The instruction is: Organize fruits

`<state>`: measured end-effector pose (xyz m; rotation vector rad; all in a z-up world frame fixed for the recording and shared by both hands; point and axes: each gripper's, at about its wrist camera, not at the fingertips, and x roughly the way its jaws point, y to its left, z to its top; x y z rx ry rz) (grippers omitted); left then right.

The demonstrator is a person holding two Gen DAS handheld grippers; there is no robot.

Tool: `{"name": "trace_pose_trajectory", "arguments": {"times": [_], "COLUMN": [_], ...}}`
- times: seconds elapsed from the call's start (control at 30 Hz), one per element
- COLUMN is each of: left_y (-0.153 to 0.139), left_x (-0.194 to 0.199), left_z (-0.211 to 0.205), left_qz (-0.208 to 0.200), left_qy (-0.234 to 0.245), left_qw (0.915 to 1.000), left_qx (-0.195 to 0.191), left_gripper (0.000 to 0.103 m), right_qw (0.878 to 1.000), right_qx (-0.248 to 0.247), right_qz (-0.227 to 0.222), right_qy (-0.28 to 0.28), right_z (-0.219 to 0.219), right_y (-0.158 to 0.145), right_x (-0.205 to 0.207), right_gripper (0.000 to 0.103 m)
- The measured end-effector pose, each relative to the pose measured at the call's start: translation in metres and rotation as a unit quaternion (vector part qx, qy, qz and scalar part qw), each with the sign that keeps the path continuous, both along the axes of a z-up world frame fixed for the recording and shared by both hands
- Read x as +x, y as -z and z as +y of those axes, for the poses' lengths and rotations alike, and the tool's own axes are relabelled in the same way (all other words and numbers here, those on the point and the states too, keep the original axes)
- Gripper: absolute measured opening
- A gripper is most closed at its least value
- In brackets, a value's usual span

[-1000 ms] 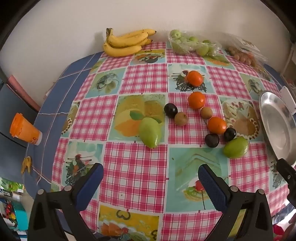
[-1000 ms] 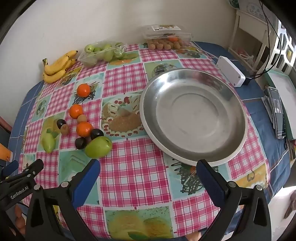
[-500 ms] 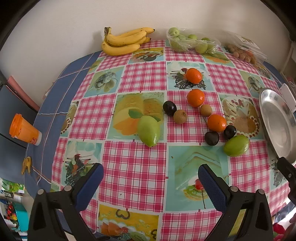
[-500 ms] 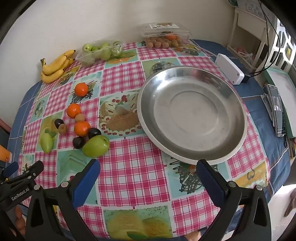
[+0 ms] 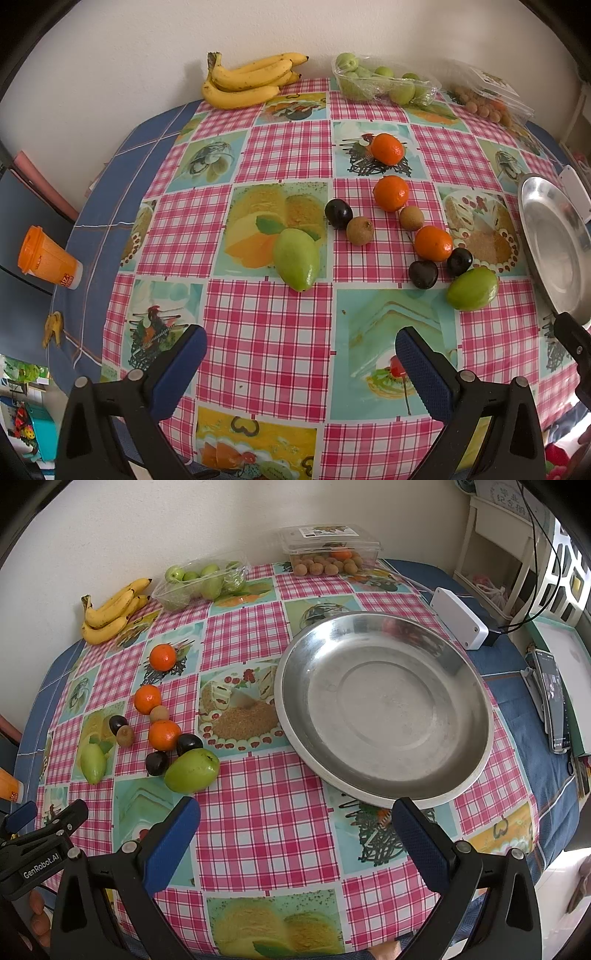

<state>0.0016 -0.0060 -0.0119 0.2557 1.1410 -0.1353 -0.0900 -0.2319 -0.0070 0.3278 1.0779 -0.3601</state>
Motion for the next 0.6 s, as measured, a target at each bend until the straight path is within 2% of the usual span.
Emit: {"name": "trace_pose_trajectory", "arguments": {"times": [0.6], "left_y": [0.0001], "left_x": [-0.0001], "left_z": [0.0002], "left_qz": [0.0], "left_qy": [0.0], "left_qw": [1.0], "left_qx": [0.0], "left_gripper": [0.103], "right_qw": [1.0], "right_qx": [-0.003], "right_qz": [0.0], "right_qy": [-0.002], "right_z": [0.0013], "right_y": [0.0002], "right_x": [0.0005], "right_gripper": [0.103]}}
